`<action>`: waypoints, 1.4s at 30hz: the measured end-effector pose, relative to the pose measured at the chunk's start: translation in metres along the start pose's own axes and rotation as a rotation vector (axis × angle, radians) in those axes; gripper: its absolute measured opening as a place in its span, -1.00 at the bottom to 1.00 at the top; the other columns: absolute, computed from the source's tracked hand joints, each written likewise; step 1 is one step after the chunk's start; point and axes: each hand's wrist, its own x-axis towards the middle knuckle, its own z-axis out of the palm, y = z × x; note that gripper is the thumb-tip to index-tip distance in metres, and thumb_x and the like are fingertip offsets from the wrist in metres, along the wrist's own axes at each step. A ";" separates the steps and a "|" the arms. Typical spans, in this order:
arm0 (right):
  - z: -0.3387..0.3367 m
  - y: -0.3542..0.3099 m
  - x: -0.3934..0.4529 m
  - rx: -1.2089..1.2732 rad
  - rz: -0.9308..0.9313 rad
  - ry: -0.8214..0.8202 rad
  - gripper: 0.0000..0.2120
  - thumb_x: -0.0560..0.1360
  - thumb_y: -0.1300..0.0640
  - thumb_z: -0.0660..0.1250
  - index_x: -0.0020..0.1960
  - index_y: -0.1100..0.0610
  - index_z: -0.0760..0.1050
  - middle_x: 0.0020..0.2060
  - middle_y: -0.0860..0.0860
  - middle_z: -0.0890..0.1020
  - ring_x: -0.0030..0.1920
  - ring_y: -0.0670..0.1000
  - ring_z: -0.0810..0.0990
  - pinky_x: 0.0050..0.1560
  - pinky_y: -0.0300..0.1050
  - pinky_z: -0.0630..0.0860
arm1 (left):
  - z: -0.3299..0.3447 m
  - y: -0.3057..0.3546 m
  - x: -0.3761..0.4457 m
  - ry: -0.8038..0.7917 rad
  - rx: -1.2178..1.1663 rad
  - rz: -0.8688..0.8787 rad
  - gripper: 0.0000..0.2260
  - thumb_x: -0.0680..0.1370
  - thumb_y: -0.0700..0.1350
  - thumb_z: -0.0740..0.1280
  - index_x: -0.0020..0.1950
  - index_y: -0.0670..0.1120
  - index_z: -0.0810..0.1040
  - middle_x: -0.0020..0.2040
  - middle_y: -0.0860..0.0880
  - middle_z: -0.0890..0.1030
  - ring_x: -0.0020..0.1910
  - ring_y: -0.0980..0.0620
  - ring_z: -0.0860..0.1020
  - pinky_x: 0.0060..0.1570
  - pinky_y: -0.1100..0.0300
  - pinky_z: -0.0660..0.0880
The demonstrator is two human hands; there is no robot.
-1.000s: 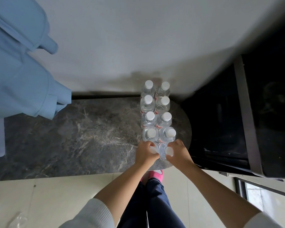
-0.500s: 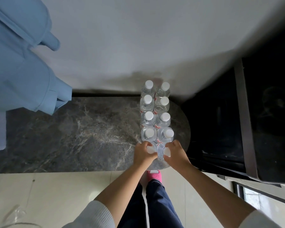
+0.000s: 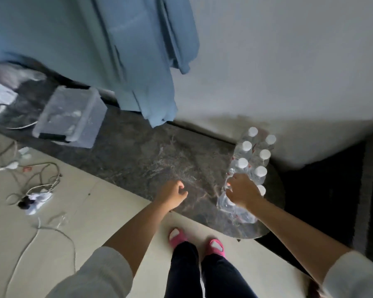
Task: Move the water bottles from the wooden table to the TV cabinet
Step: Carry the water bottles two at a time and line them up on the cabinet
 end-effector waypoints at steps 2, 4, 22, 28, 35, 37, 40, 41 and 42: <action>-0.017 -0.023 0.014 -0.052 -0.085 0.008 -0.68 0.56 0.17 0.12 0.25 0.20 0.47 0.27 0.12 0.48 0.33 0.12 0.37 0.32 -0.05 0.34 | -0.024 -0.028 -0.009 0.047 -0.009 -0.086 -0.68 0.59 -0.08 0.23 0.29 -0.20 0.49 0.28 -0.16 0.54 0.27 -0.10 0.51 0.23 0.13 0.42; -0.035 -0.060 0.029 -0.147 -0.230 0.041 -0.68 0.53 0.18 0.13 0.22 0.19 0.49 0.24 0.14 0.49 0.32 0.12 0.38 0.30 -0.03 0.38 | -0.052 -0.067 -0.029 0.134 -0.009 -0.168 -0.71 0.59 -0.11 0.23 0.24 -0.21 0.54 0.23 -0.18 0.58 0.25 -0.12 0.52 0.21 0.12 0.43; -0.095 -0.615 -0.028 -0.405 -1.034 0.426 -0.72 0.56 0.15 0.15 0.20 0.22 0.47 0.18 0.15 0.54 0.20 0.14 0.53 0.15 -0.03 0.47 | -0.229 -0.443 -0.297 0.648 0.012 -0.861 -0.66 0.59 -0.10 0.17 0.36 -0.06 0.42 0.34 -0.10 0.43 0.36 -0.11 0.35 0.28 0.04 0.36; -0.093 -0.770 -0.084 -0.345 -1.213 0.426 -0.74 0.52 0.23 0.19 0.16 0.28 0.49 0.17 0.22 0.52 0.18 0.22 0.51 0.13 0.00 0.47 | -0.262 -0.533 -0.383 0.748 -0.040 -1.070 -0.65 0.59 -0.11 0.17 0.38 -0.08 0.41 0.34 -0.12 0.42 0.36 -0.14 0.35 0.28 0.02 0.37; -0.095 -0.938 -0.130 -0.361 -1.435 0.488 -0.71 0.54 0.16 0.18 0.18 0.28 0.47 0.16 0.22 0.48 0.17 0.22 0.49 0.07 -0.05 0.46 | -0.307 -0.639 -0.467 0.854 -0.093 -1.265 -0.63 0.56 -0.09 0.23 0.37 -0.10 0.43 0.35 -0.16 0.41 0.37 -0.18 0.34 0.28 -0.04 0.38; -0.098 -0.982 -0.138 -0.337 -1.484 0.480 -0.71 0.55 0.15 0.18 0.19 0.28 0.48 0.19 0.21 0.48 0.19 0.22 0.49 0.08 -0.05 0.46 | -0.324 -0.665 -0.486 0.879 -0.105 -1.309 -0.64 0.57 -0.08 0.22 0.37 -0.09 0.41 0.34 -0.16 0.41 0.37 -0.19 0.33 0.28 -0.05 0.37; -0.106 -1.058 -0.155 -0.290 -1.571 0.428 -0.69 0.54 0.15 0.20 0.22 0.25 0.48 0.23 0.21 0.46 0.23 0.22 0.47 0.15 -0.02 0.46 | -0.350 -0.709 -0.517 0.906 -0.125 -1.386 -0.65 0.57 -0.10 0.20 0.36 -0.09 0.42 0.31 -0.16 0.43 0.33 -0.18 0.37 0.24 -0.04 0.39; -0.109 -1.082 -0.161 -0.282 -1.596 0.422 -0.70 0.54 0.15 0.20 0.22 0.25 0.48 0.24 0.21 0.47 0.23 0.22 0.47 0.16 -0.01 0.46 | -0.359 -0.722 -0.528 0.916 -0.128 -1.415 -0.65 0.57 -0.11 0.20 0.35 -0.09 0.42 0.29 -0.15 0.45 0.31 -0.18 0.39 0.22 -0.03 0.41; -0.113 -1.103 -0.166 -0.276 -1.620 0.428 -0.70 0.54 0.15 0.19 0.22 0.25 0.48 0.23 0.21 0.47 0.23 0.22 0.47 0.17 0.00 0.47 | -0.367 -0.733 -0.538 0.929 -0.126 -1.441 -0.65 0.56 -0.12 0.20 0.35 -0.09 0.43 0.29 -0.15 0.46 0.31 -0.18 0.40 0.21 -0.02 0.43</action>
